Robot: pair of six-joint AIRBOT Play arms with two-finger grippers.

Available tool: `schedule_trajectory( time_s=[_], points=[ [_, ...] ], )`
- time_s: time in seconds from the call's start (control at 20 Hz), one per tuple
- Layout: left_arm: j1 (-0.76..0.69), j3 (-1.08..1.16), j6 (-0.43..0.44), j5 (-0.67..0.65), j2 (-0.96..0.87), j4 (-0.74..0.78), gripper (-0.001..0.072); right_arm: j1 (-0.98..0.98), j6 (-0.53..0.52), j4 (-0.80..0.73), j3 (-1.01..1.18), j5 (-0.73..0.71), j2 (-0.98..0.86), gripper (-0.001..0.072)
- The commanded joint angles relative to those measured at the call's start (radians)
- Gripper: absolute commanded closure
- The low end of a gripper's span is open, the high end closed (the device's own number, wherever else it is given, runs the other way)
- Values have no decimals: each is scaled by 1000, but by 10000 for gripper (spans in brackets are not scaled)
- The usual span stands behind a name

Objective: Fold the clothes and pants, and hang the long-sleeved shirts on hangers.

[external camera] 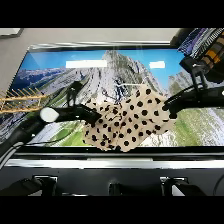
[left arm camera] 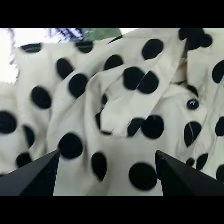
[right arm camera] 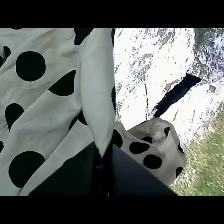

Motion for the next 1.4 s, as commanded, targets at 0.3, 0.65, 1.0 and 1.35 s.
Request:
schedule_trajectory(
  time_s=[0.3,0.65,1.0,1.35],
  points=[
    [-172,0,26,316,-151,4,23,1,84,74,0,7,82,682],
    [-165,44,-68,420,-230,3,60,1,95,91,0,15,82,682],
    [-164,81,-74,389,-278,3,584,1,95,90,0,14,82,682],
    [-9,193,-74,101,-235,3,681,1,95,91,2,18,119,682]
  ],
)
